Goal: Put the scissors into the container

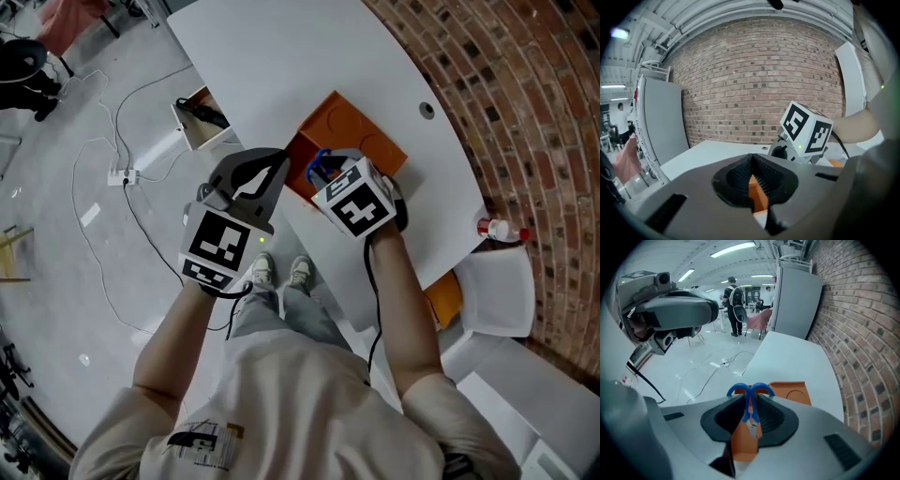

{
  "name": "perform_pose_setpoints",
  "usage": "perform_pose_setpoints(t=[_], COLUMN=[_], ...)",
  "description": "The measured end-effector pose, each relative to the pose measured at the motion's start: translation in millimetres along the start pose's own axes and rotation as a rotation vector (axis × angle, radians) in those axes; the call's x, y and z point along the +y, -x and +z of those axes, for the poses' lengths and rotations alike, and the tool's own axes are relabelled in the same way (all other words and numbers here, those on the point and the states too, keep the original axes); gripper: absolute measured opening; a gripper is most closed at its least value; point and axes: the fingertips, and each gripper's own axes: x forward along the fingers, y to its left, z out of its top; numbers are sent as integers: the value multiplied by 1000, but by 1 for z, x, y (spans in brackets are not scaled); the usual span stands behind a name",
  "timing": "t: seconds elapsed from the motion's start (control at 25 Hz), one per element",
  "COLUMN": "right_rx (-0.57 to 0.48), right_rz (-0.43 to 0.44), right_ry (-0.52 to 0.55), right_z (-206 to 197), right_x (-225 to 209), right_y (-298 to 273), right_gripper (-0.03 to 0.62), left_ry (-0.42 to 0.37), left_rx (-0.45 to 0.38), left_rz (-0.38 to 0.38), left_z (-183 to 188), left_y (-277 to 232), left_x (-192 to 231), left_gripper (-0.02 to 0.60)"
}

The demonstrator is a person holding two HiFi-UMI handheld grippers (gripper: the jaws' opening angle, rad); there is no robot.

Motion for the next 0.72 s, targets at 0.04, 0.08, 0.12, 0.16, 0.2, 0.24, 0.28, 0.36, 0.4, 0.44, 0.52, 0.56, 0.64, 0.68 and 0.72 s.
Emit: perform_pose_setpoints(t=[0.04,0.08,0.12,0.16,0.2,0.24,0.28,0.36,0.4,0.44,0.52,0.56,0.64,0.68,0.72], right_rx=[13,26,40,53,63,70,79,104,119,134,161,170,183,187,189], right_rz=[6,13,23,35,50,67,80,89,86,83,87,91,94,92,86], right_ry=[-2,-2,0,2,2,1,1,15,24,28,25,23,22,20,17], right_z=[-3,-7,-10,-14,-16,-18,-21,-27,-30,-33,-39,-42,-47,-50,-52], right_x=[0,0,1,2,3,4,5,6,6,6,7,7,5,4,2], right_y=[-7,-14,-20,-28,-35,-41,-47,-59,-64,-69,-79,-84,-95,-99,-102], right_gripper=[84,84,84,84,84,84,84,84,84,84,84,84,84,84,84], left_ry=[2,5,8,8,1,-8,-13,-5,6,17,26,28,31,34,36], left_rx=[5,13,23,34,48,61,71,86,93,100,114,122,134,136,139], left_rz=[4,5,5,8,15,21,23,13,5,-2,-14,-17,-25,-31,-35], left_z=[-5,-11,-17,-23,-29,-35,-41,-53,-59,-65,-78,-83,-91,-94,-98], left_y=[-4,-7,-10,-13,-16,-19,-22,-27,-29,-30,-32,-33,-35,-37,-38], left_x=[1,2,2,3,4,5,5,4,4,4,5,6,6,5,5], left_gripper=[8,8,8,8,8,8,8,8,8,8,8,8,8,8,8])
